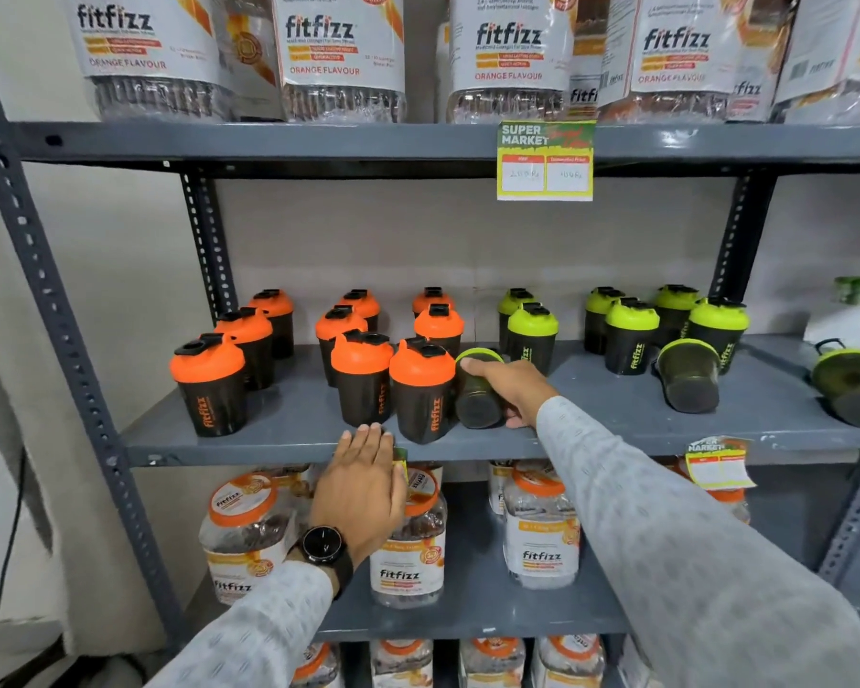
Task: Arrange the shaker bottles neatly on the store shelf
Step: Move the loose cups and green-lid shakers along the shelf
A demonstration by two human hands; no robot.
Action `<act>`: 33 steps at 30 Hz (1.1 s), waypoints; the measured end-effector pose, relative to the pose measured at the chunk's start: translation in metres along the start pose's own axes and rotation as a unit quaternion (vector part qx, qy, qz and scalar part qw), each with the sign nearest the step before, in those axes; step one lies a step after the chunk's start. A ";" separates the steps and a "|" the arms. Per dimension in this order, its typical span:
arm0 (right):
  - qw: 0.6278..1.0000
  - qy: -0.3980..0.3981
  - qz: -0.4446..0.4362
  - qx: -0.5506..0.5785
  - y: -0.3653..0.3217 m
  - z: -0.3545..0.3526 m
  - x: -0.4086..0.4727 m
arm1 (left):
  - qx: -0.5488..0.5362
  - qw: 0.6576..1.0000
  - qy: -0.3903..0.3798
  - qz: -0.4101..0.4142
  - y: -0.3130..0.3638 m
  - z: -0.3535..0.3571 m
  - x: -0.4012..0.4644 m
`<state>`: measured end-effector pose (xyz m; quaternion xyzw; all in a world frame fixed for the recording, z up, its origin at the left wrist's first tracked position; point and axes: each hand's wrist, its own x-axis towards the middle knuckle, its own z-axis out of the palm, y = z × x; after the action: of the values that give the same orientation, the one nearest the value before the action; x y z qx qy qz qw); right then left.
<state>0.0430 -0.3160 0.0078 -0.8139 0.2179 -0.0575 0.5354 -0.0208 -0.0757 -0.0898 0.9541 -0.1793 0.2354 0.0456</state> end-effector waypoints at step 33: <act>0.935 0.250 -0.249 0.043 0.067 -0.026 -0.007 | -0.057 0.998 0.002 -0.033 0.003 0.002 0.000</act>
<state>0.0086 -0.3574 -0.0405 -0.7777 0.1324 -0.3996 0.4669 -0.0208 -0.0792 -0.0914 0.9549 -0.1610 0.2246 0.1083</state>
